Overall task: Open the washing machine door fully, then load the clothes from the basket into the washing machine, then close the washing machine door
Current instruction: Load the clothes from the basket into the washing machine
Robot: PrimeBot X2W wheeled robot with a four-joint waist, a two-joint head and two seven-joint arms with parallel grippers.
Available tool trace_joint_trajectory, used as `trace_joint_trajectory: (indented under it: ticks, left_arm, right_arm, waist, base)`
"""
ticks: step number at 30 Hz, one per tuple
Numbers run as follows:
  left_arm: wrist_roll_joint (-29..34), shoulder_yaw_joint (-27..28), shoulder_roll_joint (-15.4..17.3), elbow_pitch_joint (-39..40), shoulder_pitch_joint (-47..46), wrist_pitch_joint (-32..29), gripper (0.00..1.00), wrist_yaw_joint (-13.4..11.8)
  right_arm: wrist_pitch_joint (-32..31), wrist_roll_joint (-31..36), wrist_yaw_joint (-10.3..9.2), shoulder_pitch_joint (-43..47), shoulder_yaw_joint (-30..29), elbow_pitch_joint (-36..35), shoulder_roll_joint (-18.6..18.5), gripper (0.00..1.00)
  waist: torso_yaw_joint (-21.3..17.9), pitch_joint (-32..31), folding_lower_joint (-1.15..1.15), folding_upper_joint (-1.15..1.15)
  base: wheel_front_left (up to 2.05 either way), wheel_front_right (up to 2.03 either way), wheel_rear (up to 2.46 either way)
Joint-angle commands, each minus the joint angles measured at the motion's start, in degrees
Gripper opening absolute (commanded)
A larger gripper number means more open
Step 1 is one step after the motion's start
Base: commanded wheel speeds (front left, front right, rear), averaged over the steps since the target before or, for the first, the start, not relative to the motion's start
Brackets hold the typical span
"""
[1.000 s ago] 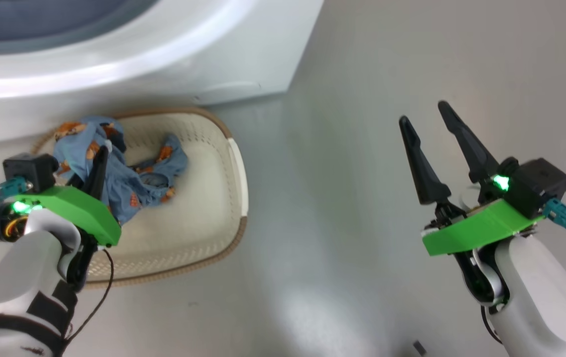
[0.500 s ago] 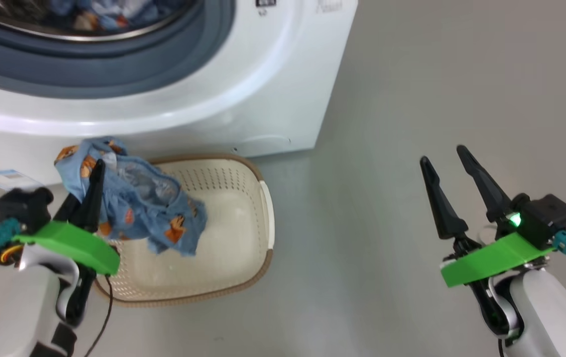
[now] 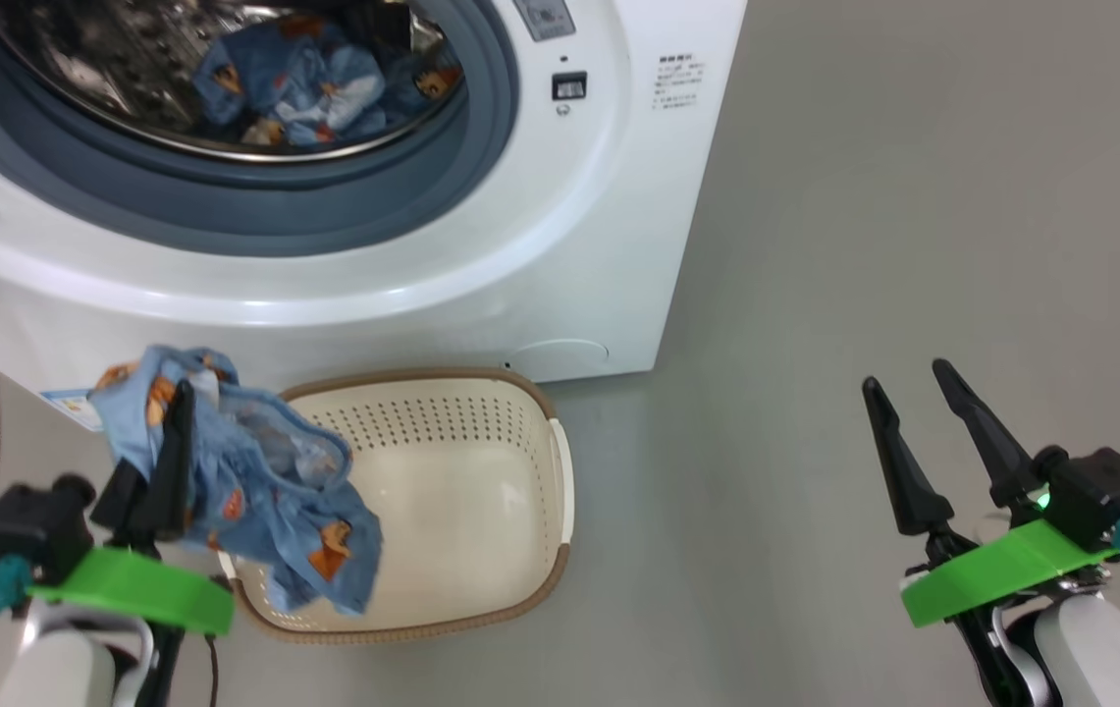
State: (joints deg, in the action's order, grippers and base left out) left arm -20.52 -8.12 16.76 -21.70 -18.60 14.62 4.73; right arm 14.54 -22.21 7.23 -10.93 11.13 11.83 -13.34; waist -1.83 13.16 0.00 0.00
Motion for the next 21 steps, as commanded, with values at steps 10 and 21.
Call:
trace_joint_trajectory:
  ticks: [10, 21]
  left_arm:
    - [2.99, 5.84, -0.72, 8.67, 6.22, 0.38, 0.0, -0.4]
    - [3.41, 7.38, -2.7, 8.0, 4.96, 0.38, 0.0, 0.19]
  right_arm:
    - [0.46, -1.27, 0.25, 2.66, -0.34, -1.4, -0.86, 0.98]
    - [0.46, -1.1, 0.25, 1.77, 0.4, -1.5, -0.74, 0.98]
  waist:
    - [1.45, -1.71, 0.0, 0.0]
    - [0.68, -0.26, 0.0, 0.0]
  base:
    - [0.0, 0.0, 0.0]
    - [0.0, 0.0, 0.0]
